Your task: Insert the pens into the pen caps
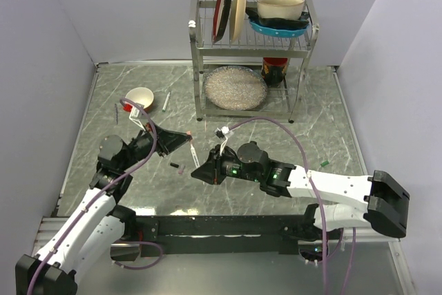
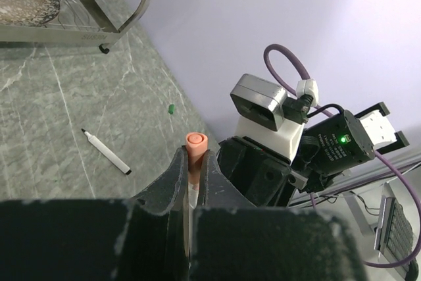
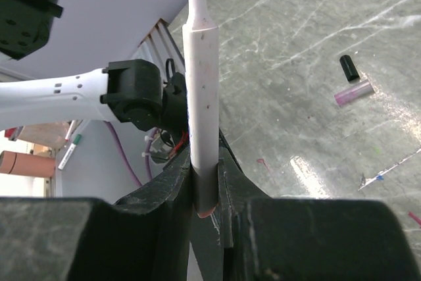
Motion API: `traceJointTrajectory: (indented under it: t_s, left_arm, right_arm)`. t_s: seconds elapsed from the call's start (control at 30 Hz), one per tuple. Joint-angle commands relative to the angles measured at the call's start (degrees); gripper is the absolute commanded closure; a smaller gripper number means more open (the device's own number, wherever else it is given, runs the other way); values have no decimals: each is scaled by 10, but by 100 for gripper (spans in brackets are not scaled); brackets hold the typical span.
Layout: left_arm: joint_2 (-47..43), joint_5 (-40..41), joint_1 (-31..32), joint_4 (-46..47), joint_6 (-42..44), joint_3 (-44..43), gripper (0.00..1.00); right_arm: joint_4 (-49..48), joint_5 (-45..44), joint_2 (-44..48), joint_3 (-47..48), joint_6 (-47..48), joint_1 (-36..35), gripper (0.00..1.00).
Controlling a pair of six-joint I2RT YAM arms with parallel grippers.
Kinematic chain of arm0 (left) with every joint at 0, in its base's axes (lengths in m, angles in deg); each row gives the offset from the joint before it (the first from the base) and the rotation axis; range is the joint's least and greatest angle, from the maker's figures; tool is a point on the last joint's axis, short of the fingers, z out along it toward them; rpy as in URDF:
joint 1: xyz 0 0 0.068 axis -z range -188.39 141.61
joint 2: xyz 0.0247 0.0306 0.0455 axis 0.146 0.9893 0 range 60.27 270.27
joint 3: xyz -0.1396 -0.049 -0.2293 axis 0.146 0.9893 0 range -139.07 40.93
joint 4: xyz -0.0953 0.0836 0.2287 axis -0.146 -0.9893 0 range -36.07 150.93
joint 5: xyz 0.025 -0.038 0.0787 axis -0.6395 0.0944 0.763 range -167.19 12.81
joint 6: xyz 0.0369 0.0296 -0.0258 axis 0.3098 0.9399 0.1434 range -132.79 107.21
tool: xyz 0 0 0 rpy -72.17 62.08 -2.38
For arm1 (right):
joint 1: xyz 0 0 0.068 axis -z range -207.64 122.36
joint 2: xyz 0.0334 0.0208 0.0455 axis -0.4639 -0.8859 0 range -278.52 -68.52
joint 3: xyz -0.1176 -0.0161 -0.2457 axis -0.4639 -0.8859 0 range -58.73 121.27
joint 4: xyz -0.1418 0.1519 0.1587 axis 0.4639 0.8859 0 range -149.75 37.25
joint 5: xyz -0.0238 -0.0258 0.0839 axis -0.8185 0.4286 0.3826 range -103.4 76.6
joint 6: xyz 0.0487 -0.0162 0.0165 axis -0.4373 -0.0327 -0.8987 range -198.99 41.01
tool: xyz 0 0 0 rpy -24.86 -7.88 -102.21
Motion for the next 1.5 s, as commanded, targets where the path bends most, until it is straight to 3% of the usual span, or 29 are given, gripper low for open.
traceJointTrajectory:
  t_s: [0.0, 0.6, 0.8, 1.1, 1.47]
  left_arm:
    - [-7, -6, 3, 9, 14, 2, 99]
    - [-46, 10, 3, -78, 61, 0, 99]
    - [-56, -5, 3, -72, 35, 10, 99]
    - [-94, 1, 4, -103, 38, -1, 58]
    - [-112, -11, 3, -115, 81, -31, 36]
  right_arm:
    - [-12, -14, -11, 35, 8, -3, 100]
    - [-2, -35, -9, 54, 9, -4, 100]
    - [15, -45, -22, 83, 25, -4, 100]
    - [23, -18, -20, 94, 35, -4, 100]
    - [-4, 8, 22, 50, 23, -11, 100]
